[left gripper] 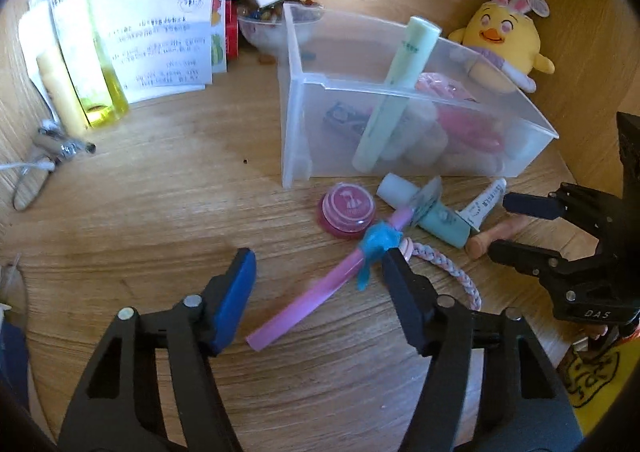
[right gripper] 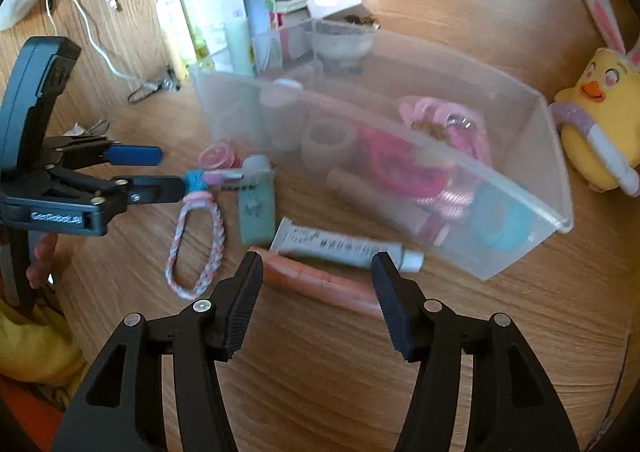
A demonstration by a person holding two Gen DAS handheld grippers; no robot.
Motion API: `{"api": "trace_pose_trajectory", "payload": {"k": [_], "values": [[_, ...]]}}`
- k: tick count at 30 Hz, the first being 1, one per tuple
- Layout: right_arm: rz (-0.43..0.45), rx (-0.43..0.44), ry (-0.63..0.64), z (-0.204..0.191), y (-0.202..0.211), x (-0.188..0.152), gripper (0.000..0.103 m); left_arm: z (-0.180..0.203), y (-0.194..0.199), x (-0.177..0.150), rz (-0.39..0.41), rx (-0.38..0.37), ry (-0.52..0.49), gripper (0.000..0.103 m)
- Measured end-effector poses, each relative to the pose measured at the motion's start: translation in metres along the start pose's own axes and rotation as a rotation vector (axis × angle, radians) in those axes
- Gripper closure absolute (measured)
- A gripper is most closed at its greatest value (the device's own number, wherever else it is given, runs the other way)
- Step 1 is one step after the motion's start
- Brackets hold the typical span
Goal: Organize objects
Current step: 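Grasp the pink toothbrush with the left tool while the right tool grasps the peach tube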
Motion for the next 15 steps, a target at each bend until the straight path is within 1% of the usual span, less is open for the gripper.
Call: {"api": "trace_pose_trajectory", "payload": {"k": [1,2,3,4,5,6,7,8,9,12,15], "values": [[-0.015,0.002,0.002,0.0,-0.002,-0.002,0.05,0.002,0.001,-0.001,0.003,-0.002,-0.007,0.047],[-0.023,0.001,0.001,0.0,-0.002,-0.006,0.052,0.004,0.002,-0.003,0.002,-0.007,-0.016,0.057],[-0.016,-0.007,0.006,0.001,-0.001,-0.008,0.055,0.006,0.003,-0.005,0.001,-0.01,-0.022,0.062],[-0.017,-0.006,0.008,0.0,0.001,-0.01,0.058,0.009,0.005,-0.007,-0.001,-0.018,-0.03,0.07],[-0.019,0.008,0.006,0.0,0.002,-0.012,0.066,0.011,0.005,-0.01,-0.003,-0.025,-0.034,0.074],[-0.021,0.024,0.001,-0.001,0.004,-0.013,0.074,0.015,0.007,-0.013,-0.007,-0.037,-0.042,0.076],[-0.022,0.039,-0.002,-0.003,0.005,-0.014,0.077,0.017,0.009,-0.017,-0.01,-0.045,-0.049,0.079],[-0.024,0.055,-0.006,-0.004,0.006,-0.016,0.084,0.021,0.011,-0.02,-0.016,-0.057,-0.06,0.081],[-0.024,0.063,-0.009,-0.005,0.007,-0.017,0.088,0.026,0.013,-0.024,-0.022,-0.067,-0.075,0.082],[-0.018,0.083,-0.021,-0.008,0.01,-0.021,0.089,0.035,0.013,-0.028,-0.026,-0.048,-0.117,0.083],[-0.011,0.095,-0.04,-0.01,0.01,-0.022,0.089,0.041,0.009,-0.023,-0.026,-0.037,-0.129,0.083]]}}
Point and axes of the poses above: each gripper's, at about its wrist camera, not at the fingertips, and y roughly against the way its jaws point, z to its right, x to its top, the point moved 8 cm from there along -y, roughly the way its jaws point
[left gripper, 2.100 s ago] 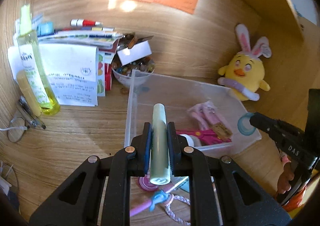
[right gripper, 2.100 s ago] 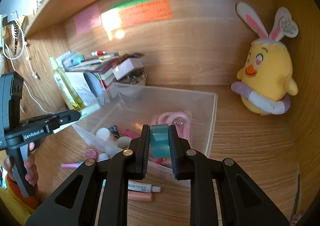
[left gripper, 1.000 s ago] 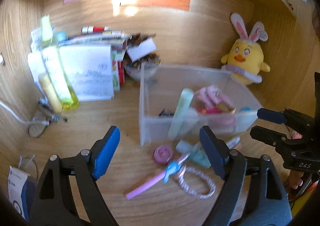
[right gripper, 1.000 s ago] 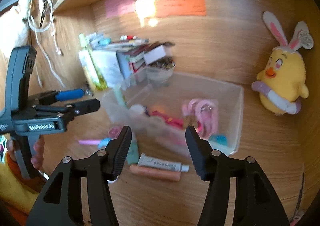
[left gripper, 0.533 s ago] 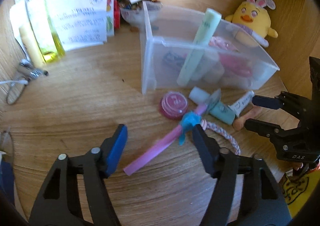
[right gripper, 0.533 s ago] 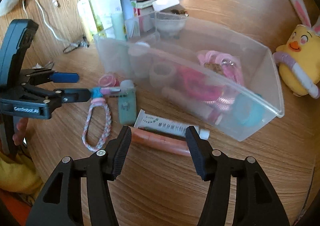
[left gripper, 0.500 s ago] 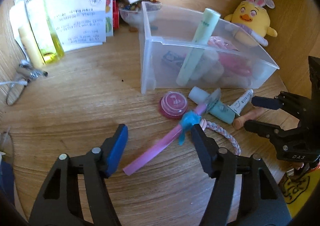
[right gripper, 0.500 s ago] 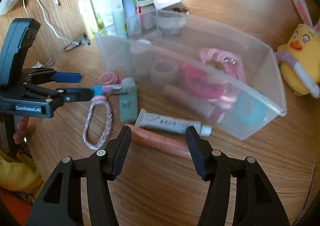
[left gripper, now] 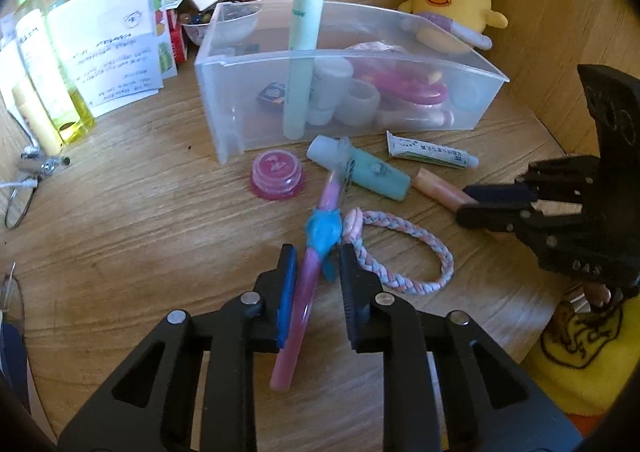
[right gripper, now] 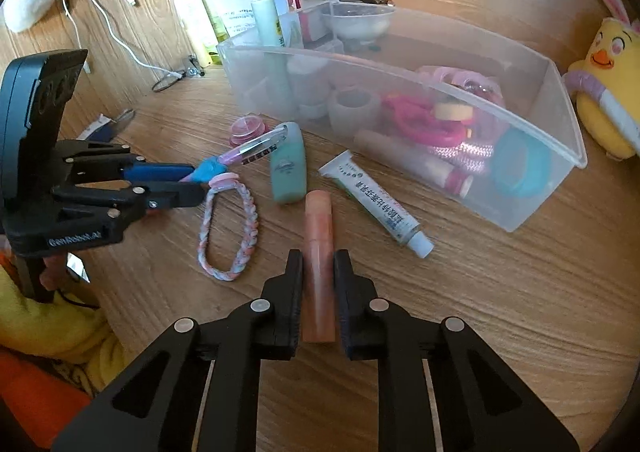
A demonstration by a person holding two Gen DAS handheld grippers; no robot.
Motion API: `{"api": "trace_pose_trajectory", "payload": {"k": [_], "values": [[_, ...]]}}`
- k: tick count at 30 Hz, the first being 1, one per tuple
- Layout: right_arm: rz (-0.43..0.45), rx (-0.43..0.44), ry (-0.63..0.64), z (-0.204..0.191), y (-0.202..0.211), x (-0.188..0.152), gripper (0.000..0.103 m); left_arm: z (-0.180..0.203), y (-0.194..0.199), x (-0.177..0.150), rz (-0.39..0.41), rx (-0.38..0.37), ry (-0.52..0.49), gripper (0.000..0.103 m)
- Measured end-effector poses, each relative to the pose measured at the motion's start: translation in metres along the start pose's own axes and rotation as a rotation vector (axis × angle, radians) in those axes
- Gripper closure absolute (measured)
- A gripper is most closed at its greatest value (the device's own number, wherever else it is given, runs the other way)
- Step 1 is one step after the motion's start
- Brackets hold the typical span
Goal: Organize objects
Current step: 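Grasp the pink toothbrush with the left tool while the right tool grasps the peach tube, then drop the pink toothbrush and peach tube into the clear box with both tools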
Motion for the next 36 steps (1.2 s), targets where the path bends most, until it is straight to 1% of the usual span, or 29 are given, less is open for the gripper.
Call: {"api": "trace_pose_trajectory", "payload": {"k": [4,6,11,14,20,26,30,33,36], "values": [[0.013,0.008,-0.018,-0.005,-0.001,-0.001,0.089,-0.001,-0.007,0.009,0.011,0.0,-0.006,0.083],[0.028,0.002,-0.025,-0.007,0.001,-0.002,0.089,-0.002,-0.009,0.011,0.02,0.012,-0.013,0.085],[0.096,-0.007,-0.045,-0.004,0.018,0.006,0.089,0.0,-0.005,0.012,0.04,0.017,0.007,0.085],[0.135,-0.009,-0.055,-0.001,0.029,0.014,0.089,-0.001,0.008,0.016,0.08,0.014,0.026,0.085],[0.217,-0.017,-0.071,0.005,0.054,0.033,0.089,-0.005,0.044,0.039,0.197,0.015,0.06,0.085],[0.307,-0.035,-0.081,0.013,0.08,0.057,0.089,-0.02,0.065,0.064,0.282,-0.012,0.121,0.085],[0.348,-0.054,-0.081,0.019,0.089,0.073,0.089,-0.035,0.076,0.079,0.328,-0.018,0.163,0.085],[0.366,-0.066,-0.08,0.025,0.091,0.085,0.089,-0.046,0.074,0.09,0.329,-0.023,0.18,0.085],[0.37,-0.086,-0.087,0.034,0.087,0.095,0.089,-0.053,0.064,0.099,0.304,-0.023,0.189,0.085]]}}
Point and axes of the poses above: each gripper's, at about its wrist camera, not at the fingertips, and y roughly against the way its jaws point, z to its right, x to its top, the point moved 8 cm from there along -y, roughly the way its jaws point
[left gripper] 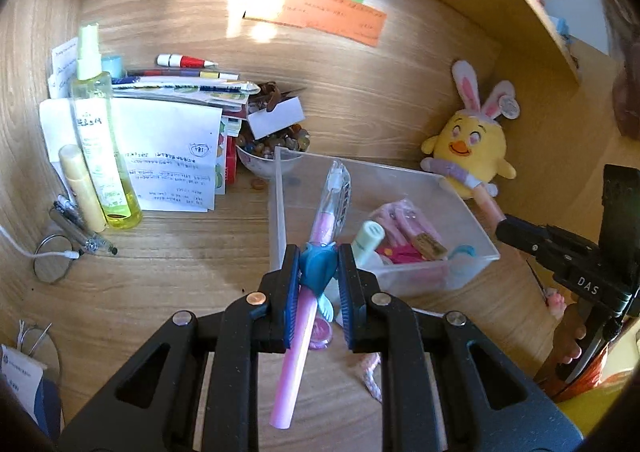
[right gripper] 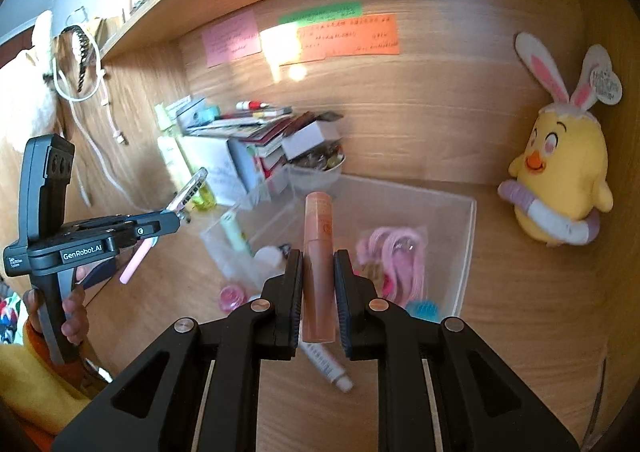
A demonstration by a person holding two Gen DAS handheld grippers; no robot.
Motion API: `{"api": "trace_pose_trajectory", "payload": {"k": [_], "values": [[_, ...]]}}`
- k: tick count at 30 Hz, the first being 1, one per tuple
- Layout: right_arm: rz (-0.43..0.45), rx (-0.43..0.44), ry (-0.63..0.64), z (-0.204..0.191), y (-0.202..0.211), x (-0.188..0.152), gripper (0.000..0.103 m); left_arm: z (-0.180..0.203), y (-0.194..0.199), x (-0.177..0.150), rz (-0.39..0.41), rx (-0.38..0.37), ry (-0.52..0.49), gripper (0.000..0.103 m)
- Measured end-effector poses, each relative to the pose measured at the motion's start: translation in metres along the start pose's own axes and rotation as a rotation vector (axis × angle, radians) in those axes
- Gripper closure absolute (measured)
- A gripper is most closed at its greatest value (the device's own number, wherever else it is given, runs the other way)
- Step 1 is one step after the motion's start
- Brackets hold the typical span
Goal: Organize objects
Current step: 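Drop the pink toothbrush and peach tube into the clear box with both tools, then grasp the pink jar with the left tool while the right tool grasps the white toothpaste tube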
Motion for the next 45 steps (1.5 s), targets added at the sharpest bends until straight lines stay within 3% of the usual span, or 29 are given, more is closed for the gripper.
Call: {"api": "trace_pose_trajectory", "payload": {"k": [6,15,20,28,38,45], "values": [[-0.064,-0.041,-0.008,0.017,-0.029,-0.001,0.089,0.001,-0.028,0.004,-0.064,-0.006,-0.003,0.085],[-0.148,-0.028,-0.03,0.022,-0.061,-0.013,0.089,0.003,-0.056,0.008,-0.131,0.002,0.012,0.085],[-0.174,-0.011,-0.034,0.018,-0.063,-0.017,0.089,0.009,-0.045,0.012,-0.087,0.011,-0.015,0.085],[-0.122,-0.01,0.034,-0.002,-0.034,-0.009,0.088,0.02,-0.022,0.008,-0.036,0.035,-0.066,0.084],[-0.111,0.006,0.111,-0.025,-0.011,-0.025,0.08,0.023,0.0,-0.014,-0.012,0.079,-0.114,0.06],[-0.168,0.002,0.106,-0.022,-0.018,-0.051,0.072,0.011,-0.014,-0.045,-0.094,0.092,-0.092,0.056]]}}
Point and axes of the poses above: each gripper's, at about its wrist camera, not at the fingertips, and y roughly against the way its jaws point, z to its right, x to its top, the point moved 8 cm from there along -y, roughly the way its jaws point
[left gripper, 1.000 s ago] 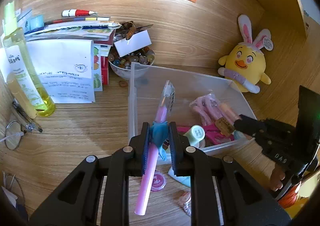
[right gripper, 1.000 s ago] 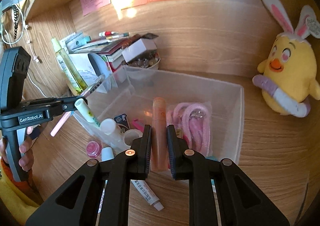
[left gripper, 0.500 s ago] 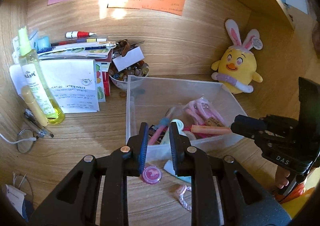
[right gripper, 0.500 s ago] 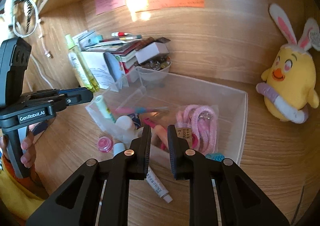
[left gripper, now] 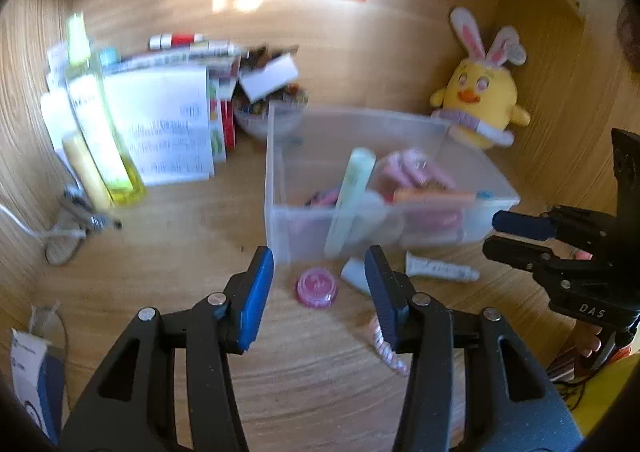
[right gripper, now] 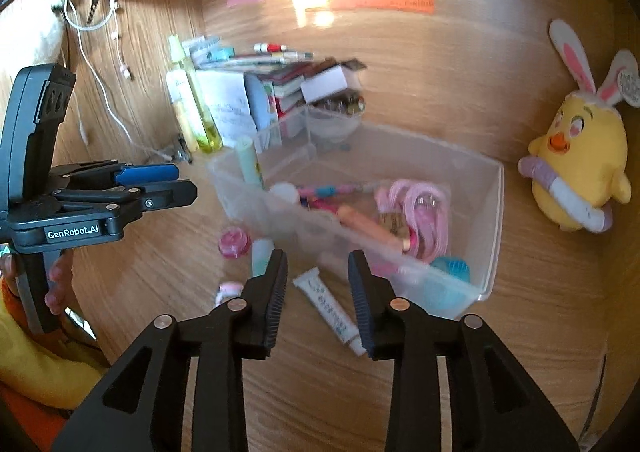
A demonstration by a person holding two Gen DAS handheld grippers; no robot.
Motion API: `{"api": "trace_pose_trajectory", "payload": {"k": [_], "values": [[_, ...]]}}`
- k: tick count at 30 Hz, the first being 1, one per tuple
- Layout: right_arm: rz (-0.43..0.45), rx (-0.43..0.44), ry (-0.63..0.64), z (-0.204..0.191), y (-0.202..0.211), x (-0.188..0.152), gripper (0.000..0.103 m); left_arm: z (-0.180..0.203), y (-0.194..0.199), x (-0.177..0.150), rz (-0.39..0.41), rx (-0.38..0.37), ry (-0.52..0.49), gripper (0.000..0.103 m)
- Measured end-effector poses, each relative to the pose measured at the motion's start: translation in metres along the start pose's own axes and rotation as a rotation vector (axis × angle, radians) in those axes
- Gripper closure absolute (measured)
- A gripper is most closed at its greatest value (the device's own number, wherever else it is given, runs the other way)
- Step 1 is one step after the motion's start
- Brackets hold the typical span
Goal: Organize objects
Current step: 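Grasp the pink jar with the left tool while the right tool grasps the white toothpaste tube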
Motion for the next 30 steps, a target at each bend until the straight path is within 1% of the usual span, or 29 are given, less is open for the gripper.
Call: {"api": "trace_pose_trajectory", "payload": {"k": [2,5,11,15,19,21,22,24,26,28,29,30], "values": [[-0.029,-0.006,-0.007,0.003,-0.007,-0.008,0.069,-0.003,-0.01,-0.009,-0.035,0.0,0.009,0.056],[-0.08,-0.01,-0.012,0.007,-0.02,-0.022,0.061,-0.005,-0.02,-0.021,-0.077,-0.008,0.011,0.056],[-0.134,-0.023,-0.009,0.013,-0.04,-0.035,0.061,-0.004,-0.042,-0.036,-0.148,-0.008,0.007,0.056],[-0.153,-0.029,0.004,0.015,-0.052,-0.035,0.061,-0.005,-0.049,-0.034,-0.151,0.017,-0.002,0.056],[-0.172,-0.016,0.022,0.011,-0.062,-0.036,0.061,-0.003,-0.057,-0.032,-0.168,0.011,-0.009,0.056],[-0.178,-0.012,0.033,0.008,-0.065,-0.038,0.07,-0.003,-0.061,-0.032,-0.178,0.006,-0.012,0.056],[-0.171,-0.016,0.041,0.006,-0.065,-0.039,0.073,-0.002,-0.063,-0.031,-0.179,0.006,-0.018,0.056],[-0.168,-0.013,0.06,0.001,-0.064,-0.041,0.084,-0.002,-0.066,-0.031,-0.186,0.008,-0.028,0.056],[-0.163,-0.004,0.068,-0.004,-0.062,-0.044,0.088,-0.001,-0.068,-0.031,-0.182,0.015,-0.038,0.056],[-0.156,-0.009,0.071,-0.007,-0.061,-0.046,0.088,-0.001,-0.069,-0.03,-0.181,0.021,-0.049,0.056],[-0.151,-0.009,0.069,-0.008,-0.06,-0.047,0.088,-0.001,-0.068,-0.03,-0.176,0.021,-0.052,0.065],[-0.145,-0.008,0.064,-0.009,-0.059,-0.048,0.088,0.001,-0.068,-0.03,-0.172,0.018,-0.061,0.068]]}}
Point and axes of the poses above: each gripper's, at about its wrist camera, not at the fingertips, and y roughly against the way its jaws point, z to its right, x to its top, the point moved 8 cm from there along -y, roughly the way its jaws point
